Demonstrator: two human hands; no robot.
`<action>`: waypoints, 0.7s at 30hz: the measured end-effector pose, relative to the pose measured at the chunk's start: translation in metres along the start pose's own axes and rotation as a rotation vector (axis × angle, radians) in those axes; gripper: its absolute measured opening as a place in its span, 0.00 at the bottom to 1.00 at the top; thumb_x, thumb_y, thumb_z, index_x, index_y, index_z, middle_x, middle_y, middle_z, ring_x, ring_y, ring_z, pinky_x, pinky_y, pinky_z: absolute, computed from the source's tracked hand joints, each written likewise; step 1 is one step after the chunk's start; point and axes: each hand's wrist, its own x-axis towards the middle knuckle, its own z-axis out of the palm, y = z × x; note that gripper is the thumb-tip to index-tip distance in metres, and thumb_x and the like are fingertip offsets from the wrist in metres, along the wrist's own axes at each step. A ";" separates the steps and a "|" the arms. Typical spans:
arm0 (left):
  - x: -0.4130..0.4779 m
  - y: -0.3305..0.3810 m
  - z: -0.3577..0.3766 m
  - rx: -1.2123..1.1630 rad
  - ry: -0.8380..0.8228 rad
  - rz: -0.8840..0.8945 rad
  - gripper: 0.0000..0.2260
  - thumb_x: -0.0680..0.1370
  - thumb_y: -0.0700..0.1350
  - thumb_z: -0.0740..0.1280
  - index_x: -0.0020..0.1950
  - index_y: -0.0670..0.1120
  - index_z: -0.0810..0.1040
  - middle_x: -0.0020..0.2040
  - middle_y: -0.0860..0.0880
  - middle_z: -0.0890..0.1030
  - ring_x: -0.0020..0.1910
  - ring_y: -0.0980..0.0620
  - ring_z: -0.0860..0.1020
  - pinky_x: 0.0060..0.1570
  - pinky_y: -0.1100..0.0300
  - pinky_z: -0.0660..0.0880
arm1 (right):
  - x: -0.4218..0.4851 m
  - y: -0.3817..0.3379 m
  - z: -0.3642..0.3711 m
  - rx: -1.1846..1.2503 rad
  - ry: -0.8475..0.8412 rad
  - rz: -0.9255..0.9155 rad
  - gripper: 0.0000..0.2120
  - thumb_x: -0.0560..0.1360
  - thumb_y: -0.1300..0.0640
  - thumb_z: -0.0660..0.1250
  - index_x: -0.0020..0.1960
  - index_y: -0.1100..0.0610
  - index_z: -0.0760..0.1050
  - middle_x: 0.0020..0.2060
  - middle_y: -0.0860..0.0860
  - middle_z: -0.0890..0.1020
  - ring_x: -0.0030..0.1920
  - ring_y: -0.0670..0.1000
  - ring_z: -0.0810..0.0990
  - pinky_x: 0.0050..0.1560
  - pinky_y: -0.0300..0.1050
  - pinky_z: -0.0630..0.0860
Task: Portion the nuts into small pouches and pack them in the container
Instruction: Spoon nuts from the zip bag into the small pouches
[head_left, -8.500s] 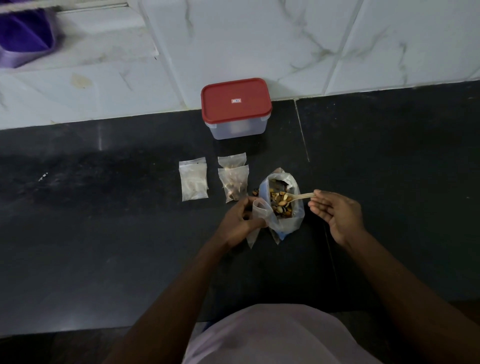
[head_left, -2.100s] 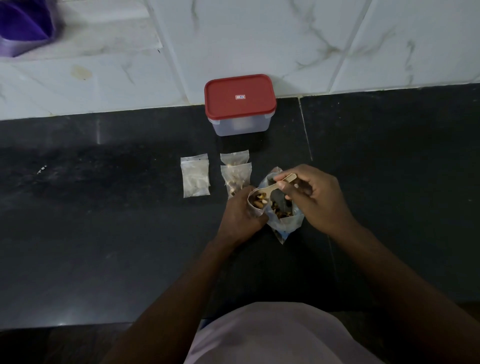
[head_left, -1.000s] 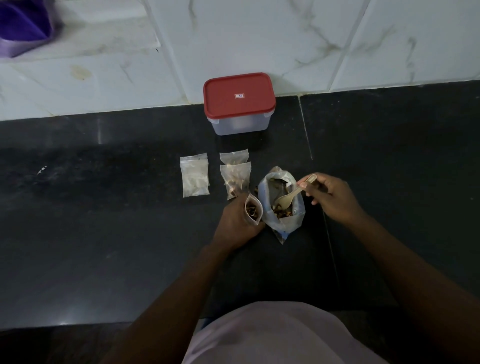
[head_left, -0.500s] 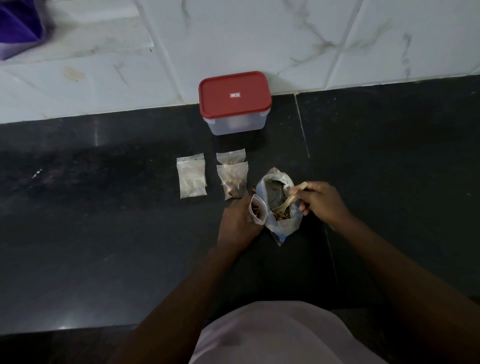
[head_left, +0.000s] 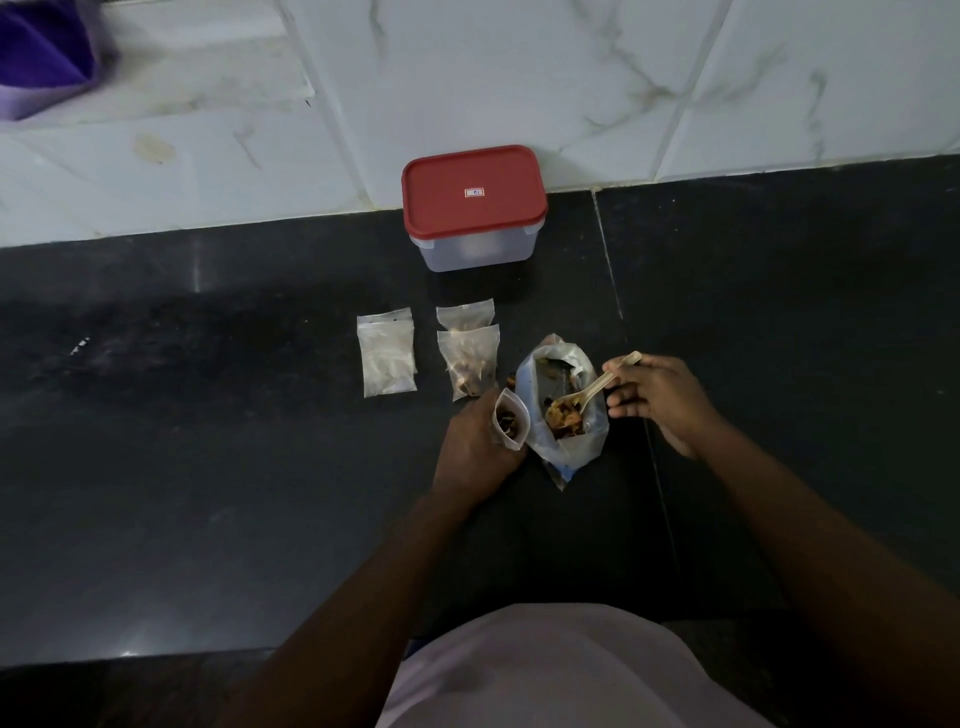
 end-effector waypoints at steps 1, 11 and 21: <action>-0.001 0.001 -0.002 -0.014 0.004 -0.005 0.14 0.73 0.45 0.78 0.56 0.47 0.80 0.50 0.55 0.82 0.50 0.60 0.81 0.52 0.61 0.80 | -0.001 -0.002 -0.001 0.030 0.004 0.003 0.07 0.82 0.60 0.65 0.52 0.60 0.81 0.41 0.56 0.82 0.38 0.51 0.80 0.42 0.47 0.81; -0.001 0.009 -0.010 -0.120 0.031 -0.035 0.16 0.71 0.41 0.78 0.55 0.51 0.78 0.49 0.58 0.80 0.51 0.62 0.79 0.49 0.70 0.77 | -0.015 -0.021 0.001 0.168 -0.040 -0.067 0.08 0.82 0.58 0.65 0.54 0.60 0.82 0.42 0.54 0.83 0.39 0.49 0.82 0.42 0.44 0.82; 0.007 0.018 -0.010 -0.164 0.005 -0.009 0.21 0.68 0.50 0.74 0.60 0.53 0.77 0.55 0.55 0.81 0.56 0.57 0.80 0.56 0.50 0.81 | -0.036 -0.041 0.029 0.216 -0.115 -0.230 0.08 0.81 0.60 0.66 0.55 0.61 0.82 0.41 0.56 0.83 0.39 0.50 0.81 0.43 0.46 0.82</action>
